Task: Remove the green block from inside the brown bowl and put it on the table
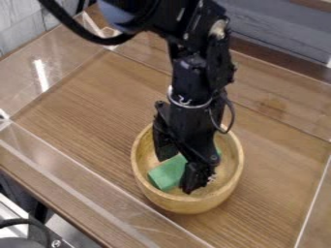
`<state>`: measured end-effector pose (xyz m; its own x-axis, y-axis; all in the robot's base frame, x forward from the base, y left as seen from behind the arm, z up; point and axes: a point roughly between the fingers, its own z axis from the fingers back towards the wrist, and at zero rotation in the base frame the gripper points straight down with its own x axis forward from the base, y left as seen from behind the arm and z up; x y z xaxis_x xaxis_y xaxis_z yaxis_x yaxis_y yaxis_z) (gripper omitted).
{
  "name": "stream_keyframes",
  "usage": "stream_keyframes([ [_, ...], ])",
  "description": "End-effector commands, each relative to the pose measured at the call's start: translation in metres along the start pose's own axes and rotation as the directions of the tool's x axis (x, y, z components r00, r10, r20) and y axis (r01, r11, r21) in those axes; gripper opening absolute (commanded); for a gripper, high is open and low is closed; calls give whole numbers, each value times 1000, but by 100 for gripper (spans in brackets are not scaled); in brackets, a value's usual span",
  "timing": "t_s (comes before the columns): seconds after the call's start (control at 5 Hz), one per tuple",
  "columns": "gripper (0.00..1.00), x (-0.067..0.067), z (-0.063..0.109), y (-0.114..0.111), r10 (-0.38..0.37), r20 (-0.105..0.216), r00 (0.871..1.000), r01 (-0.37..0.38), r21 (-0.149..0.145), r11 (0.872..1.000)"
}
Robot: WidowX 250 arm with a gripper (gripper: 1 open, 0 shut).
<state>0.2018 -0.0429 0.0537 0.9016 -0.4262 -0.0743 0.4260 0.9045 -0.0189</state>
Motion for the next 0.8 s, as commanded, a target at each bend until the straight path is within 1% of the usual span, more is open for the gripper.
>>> stream_keyframes([
  [0.0,100,4,1,3,-8,37,999,7,2,1000],
  [0.6,100,4,-11,7,11,40,999,-11,-10,1000],
])
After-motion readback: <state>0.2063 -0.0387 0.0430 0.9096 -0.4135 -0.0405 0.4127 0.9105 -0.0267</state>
